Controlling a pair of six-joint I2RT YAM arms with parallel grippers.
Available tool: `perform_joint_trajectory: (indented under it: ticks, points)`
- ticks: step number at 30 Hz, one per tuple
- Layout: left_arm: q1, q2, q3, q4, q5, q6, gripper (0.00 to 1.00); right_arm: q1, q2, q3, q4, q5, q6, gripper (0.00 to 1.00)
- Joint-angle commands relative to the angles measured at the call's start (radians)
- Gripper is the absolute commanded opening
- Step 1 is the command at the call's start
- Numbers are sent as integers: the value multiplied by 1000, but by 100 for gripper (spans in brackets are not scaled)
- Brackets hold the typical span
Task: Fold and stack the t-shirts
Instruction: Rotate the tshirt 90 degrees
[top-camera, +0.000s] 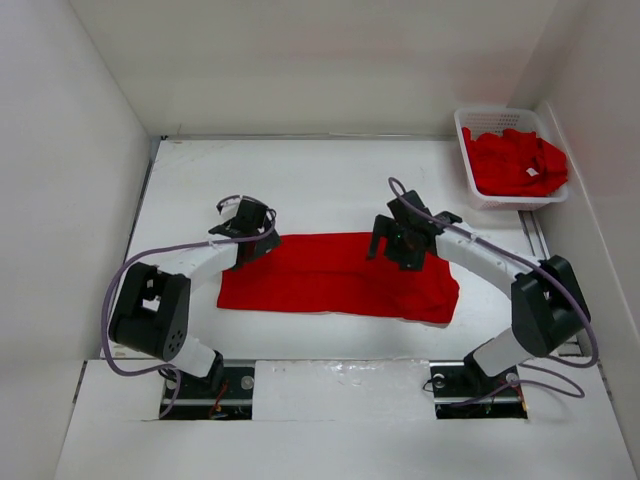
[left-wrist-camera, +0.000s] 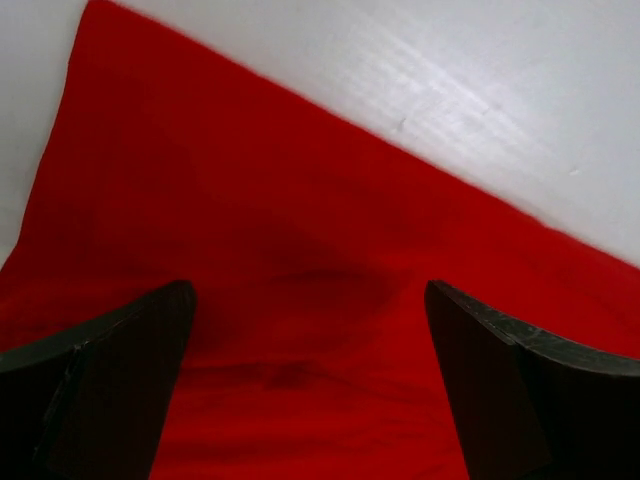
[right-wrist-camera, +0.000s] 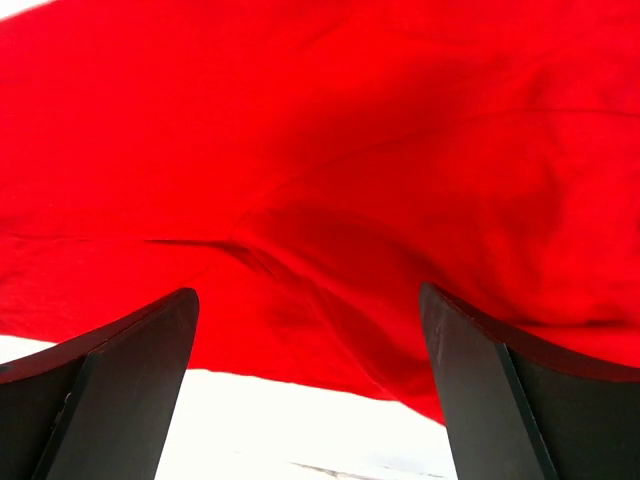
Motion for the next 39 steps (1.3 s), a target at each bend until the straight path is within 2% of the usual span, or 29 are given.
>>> perform_joint_trajectory:
  ticks: [1, 5, 7, 10, 15, 18, 21, 25, 29, 32, 33, 35, 38, 39]
  points:
    - [2, -35, -60, 28, -5, -36, 100, -40, 12, -14, 80, -70, 7, 97]
    - [45, 3, -110, 28, -36, -65, 100, -120, 35, -87, 103, -105, 16, 97]
    - [45, 15, -110, 5, -54, -65, 94, -159, 58, -109, 122, -128, -1, 97]
    - [45, 15, -110, 5, -55, -85, 95, -215, 77, -140, 146, -148, -25, 97]
    - [45, 15, -122, -18, -36, -96, 99, -249, 101, -129, 175, -159, -58, 97]
    - [8, -3, -131, -48, -47, -107, 99, -258, 146, -88, 175, -98, -58, 97]
    - [-1, -12, -140, -71, -22, -121, 99, -280, 228, 15, 146, -86, -77, 97]
    - [-15, -76, -185, -121, 34, -139, 99, -289, 376, 246, 33, -56, -94, 97]
    - [-148, -112, -173, -160, 45, -151, 99, -289, 546, 542, -38, -79, -119, 97]
    - [-196, -66, -137, -193, 91, -174, 99, -289, 687, 697, -104, -79, -139, 97]
    - [-228, -57, -137, -193, 103, -174, 99, -289, 721, 798, -134, -79, -139, 97]
    - [-268, -25, -128, -193, 148, -193, 99, -289, 814, 888, -156, -90, -148, 100]
    - [-384, 6, -113, -182, 218, -223, 99, -289, 902, 1008, -126, -159, -148, 100]
    - [-457, 35, -97, -182, 228, -234, 99, -276, 919, 1023, -106, -200, -148, 100]
